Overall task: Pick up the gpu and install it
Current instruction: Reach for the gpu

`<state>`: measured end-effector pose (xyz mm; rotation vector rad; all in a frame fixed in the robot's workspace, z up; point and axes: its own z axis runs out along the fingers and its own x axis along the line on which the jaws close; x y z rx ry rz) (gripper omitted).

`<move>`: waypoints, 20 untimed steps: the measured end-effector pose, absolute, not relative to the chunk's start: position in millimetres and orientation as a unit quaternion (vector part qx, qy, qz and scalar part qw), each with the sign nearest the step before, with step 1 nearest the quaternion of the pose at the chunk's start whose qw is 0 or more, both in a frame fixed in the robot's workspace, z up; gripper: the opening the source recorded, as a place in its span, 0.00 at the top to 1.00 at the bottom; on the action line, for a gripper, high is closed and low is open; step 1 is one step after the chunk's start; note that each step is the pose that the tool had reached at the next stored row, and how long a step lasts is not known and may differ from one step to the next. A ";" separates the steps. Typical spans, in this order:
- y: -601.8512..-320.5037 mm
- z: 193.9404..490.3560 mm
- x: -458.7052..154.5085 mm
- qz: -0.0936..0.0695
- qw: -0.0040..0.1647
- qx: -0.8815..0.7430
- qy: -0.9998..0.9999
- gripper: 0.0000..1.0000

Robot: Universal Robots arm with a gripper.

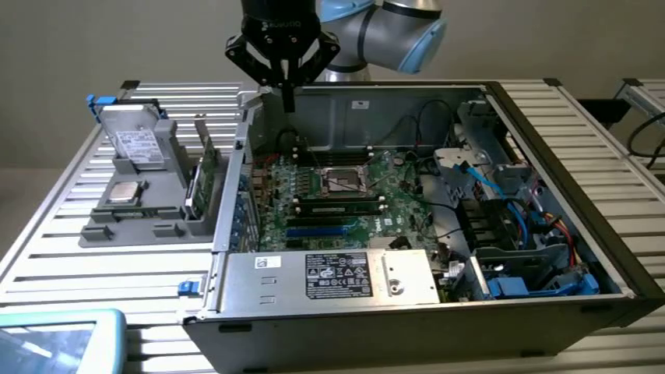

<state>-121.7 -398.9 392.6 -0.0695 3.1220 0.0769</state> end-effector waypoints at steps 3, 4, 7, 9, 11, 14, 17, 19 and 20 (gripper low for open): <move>-398.3 392.6 -129.8 0.025 0.009 -0.022 0.999 0.89; -398.1 392.5 -134.4 0.025 0.009 -0.023 0.999 0.89; -397.6 392.3 -148.3 0.025 0.009 -0.023 0.999 0.89; -397.3 392.3 -157.5 0.025 0.009 -0.023 0.999 0.89; -396.9 392.3 -166.5 0.025 0.009 -0.023 0.999 0.89; -396.2 392.1 -179.9 0.025 0.009 -0.024 0.999 0.89; -395.8 392.0 -192.9 0.025 0.009 -0.024 0.999 0.89; -395.7 392.0 -200.7 0.025 0.009 -0.024 0.999 0.89; -395.6 392.0 -204.7 0.025 0.009 -0.024 0.999 0.89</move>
